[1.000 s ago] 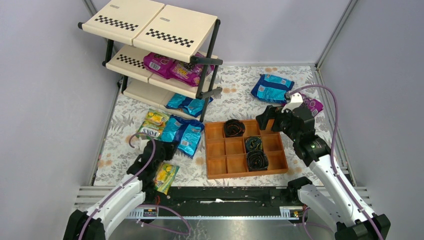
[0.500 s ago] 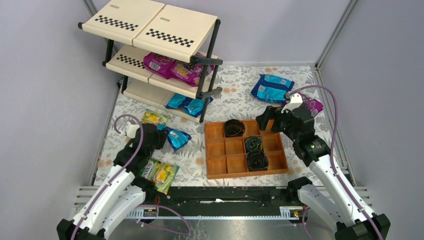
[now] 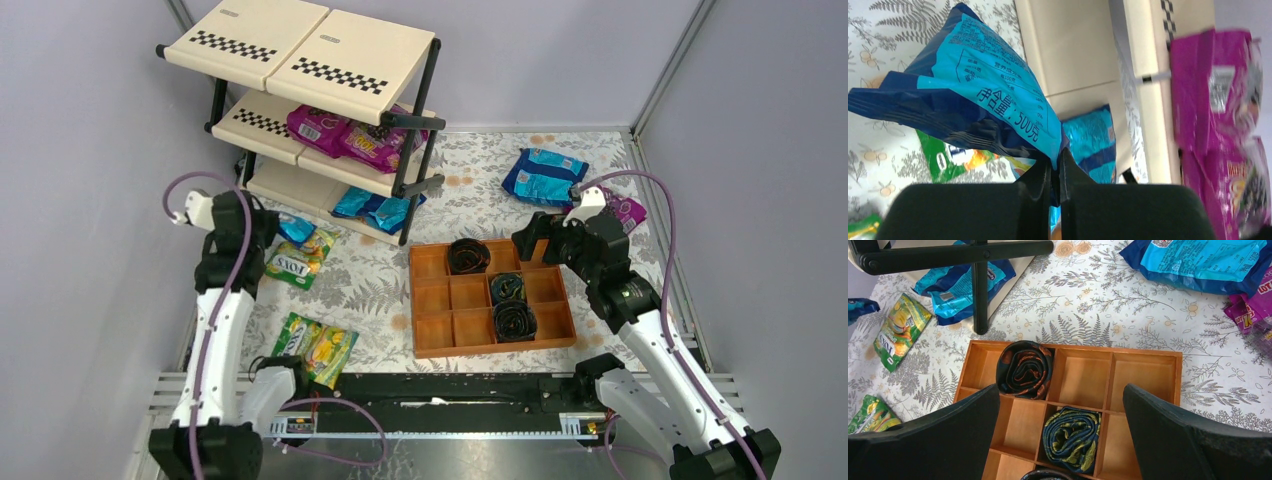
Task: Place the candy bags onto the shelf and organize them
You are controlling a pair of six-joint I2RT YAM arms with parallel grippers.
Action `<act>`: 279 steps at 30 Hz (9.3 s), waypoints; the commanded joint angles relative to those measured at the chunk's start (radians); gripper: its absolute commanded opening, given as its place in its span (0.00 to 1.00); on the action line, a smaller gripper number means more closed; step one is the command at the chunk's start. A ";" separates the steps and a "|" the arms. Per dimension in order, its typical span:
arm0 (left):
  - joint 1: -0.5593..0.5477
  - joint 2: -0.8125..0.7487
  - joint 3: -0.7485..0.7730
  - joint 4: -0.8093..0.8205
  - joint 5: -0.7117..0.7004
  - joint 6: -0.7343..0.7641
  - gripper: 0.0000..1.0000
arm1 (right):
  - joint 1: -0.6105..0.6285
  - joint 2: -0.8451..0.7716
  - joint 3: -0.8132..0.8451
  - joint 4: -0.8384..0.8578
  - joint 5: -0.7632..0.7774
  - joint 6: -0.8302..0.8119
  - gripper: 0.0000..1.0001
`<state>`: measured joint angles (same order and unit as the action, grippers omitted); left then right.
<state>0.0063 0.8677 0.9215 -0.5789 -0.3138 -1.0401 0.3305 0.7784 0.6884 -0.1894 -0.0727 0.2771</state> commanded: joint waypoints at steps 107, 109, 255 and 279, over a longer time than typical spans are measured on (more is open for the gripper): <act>0.298 1.167 0.117 0.951 1.102 -0.125 0.16 | -0.004 0.001 -0.002 0.017 0.004 0.000 1.00; 0.307 1.098 0.105 0.896 1.066 -0.082 0.28 | -0.004 0.006 -0.004 0.021 0.002 0.001 1.00; -0.468 -0.050 -0.184 0.422 0.830 0.483 0.99 | -0.379 0.781 0.199 0.720 -0.266 0.355 0.00; -0.467 0.045 -0.510 1.053 0.956 -0.271 0.99 | -0.496 0.596 0.268 0.790 -0.537 0.703 0.00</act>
<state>-0.4580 0.9268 0.4294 0.3031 0.6067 -1.2037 -0.1707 1.5082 0.9001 0.3946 -0.4801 0.8902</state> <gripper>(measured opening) 0.987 0.240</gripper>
